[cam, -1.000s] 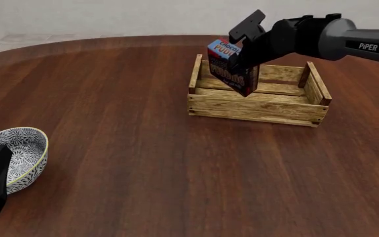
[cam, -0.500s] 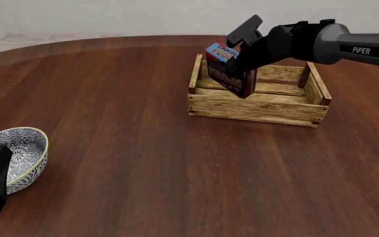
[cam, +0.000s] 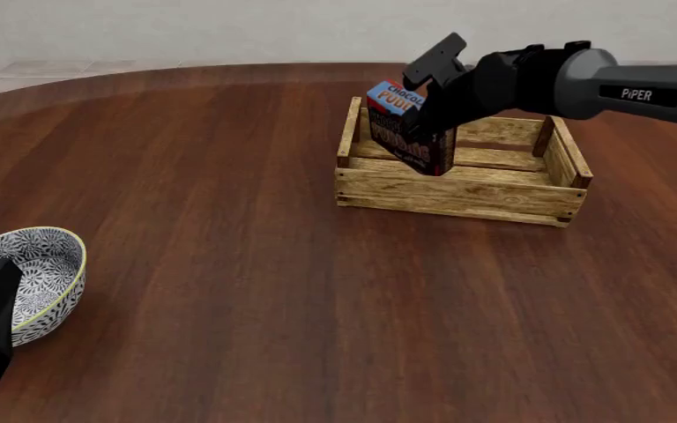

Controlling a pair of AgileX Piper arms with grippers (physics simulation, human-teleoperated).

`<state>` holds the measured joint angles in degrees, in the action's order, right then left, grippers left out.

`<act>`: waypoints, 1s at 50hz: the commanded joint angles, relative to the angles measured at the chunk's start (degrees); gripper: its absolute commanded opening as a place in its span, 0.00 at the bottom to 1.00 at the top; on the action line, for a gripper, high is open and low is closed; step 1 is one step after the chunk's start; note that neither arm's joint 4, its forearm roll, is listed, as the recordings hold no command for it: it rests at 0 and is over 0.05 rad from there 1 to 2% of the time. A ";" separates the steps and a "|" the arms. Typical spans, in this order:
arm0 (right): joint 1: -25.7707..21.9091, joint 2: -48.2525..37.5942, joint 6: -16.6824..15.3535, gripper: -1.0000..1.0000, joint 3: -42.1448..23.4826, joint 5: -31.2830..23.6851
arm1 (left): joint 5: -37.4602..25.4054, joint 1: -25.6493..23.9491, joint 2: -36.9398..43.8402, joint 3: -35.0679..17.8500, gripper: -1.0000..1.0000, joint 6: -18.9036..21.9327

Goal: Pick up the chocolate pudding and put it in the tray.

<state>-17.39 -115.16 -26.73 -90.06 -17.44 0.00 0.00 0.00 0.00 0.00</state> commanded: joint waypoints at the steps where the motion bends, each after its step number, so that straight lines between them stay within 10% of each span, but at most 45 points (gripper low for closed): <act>1: 0.10 -0.54 1.16 0.00 0.01 0.56 | 0.00 0.00 0.00 0.00 1.00 0.00; 50: 0.54 -2.26 2.61 0.00 0.95 2.57 | 0.00 0.00 0.00 0.00 1.00 0.00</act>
<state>-16.88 -117.26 -25.44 -89.22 -15.25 0.00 0.00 0.00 0.00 0.00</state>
